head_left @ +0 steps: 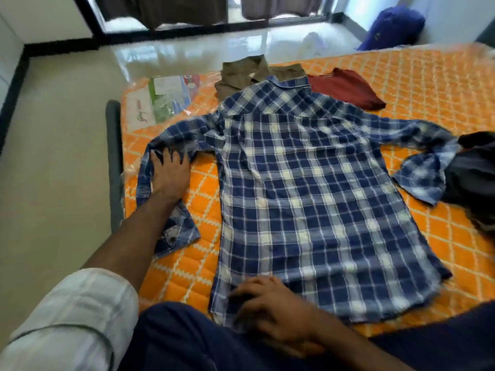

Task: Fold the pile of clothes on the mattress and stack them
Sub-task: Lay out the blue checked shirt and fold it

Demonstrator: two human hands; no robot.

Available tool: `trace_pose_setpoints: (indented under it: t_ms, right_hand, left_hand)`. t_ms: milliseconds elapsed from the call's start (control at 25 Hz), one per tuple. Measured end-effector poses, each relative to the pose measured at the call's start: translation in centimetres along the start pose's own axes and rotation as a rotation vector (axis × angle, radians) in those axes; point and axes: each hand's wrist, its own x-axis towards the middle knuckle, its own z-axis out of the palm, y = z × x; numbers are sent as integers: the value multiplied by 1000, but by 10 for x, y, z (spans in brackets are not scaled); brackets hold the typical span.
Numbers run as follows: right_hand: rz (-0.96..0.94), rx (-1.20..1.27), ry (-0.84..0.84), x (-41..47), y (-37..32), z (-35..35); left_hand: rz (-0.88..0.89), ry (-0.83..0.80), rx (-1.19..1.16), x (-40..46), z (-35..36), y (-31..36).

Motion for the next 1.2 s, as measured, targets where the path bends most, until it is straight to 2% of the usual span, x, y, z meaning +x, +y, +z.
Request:
trace_pose_setpoints:
  t_ms: [80, 120, 200, 240, 320, 400, 440, 520, 600, 760, 880, 960, 1080, 1200]
  right_hand:
    - [97, 271, 131, -28, 6, -13]
    - [163, 323, 212, -46, 15, -20]
    - [300, 249, 324, -89, 49, -32]
    - [387, 157, 364, -113, 73, -40]
    - [662, -88, 445, -157, 122, -62]
    - [982, -240, 507, -201, 156, -87]
    - [1102, -204, 520, -217, 168, -97]
    - [1211, 63, 519, -244, 193, -109]
    - [1170, 358, 480, -255, 212, -115]
    - [1033, 737, 543, -263, 216, -115]
    - [1020, 869, 616, -274, 208, -109]
    - [1061, 846, 595, -282, 205, -102]
    - [1168, 776, 480, -290, 213, -97]
    - [1220, 671, 374, -289, 209, -102]
  left_hand:
    - [83, -32, 208, -24, -20, 13]
    - [126, -23, 251, -40, -32, 23]
    - [184, 20, 91, -62, -45, 42]
    - [181, -49, -85, -74, -53, 51]
    - [145, -503, -466, -96, -64, 64]
    - [46, -892, -493, -136, -79, 80]
    - [-1, -1001, -428, -157, -81, 86]
    - [-10, -1120, -353, -191, -76, 103]
    - [-42, -1098, -431, -216, -68, 110]
    - [-345, -660, -748, -251, -53, 106]
    - [-567, -455, -1008, -272, -54, 110]
    - [-564, -457, -957, -285, -59, 119]
    - [-424, -561, -653, -297, -63, 129]
    - [-328, -637, -530, -299, -60, 119]
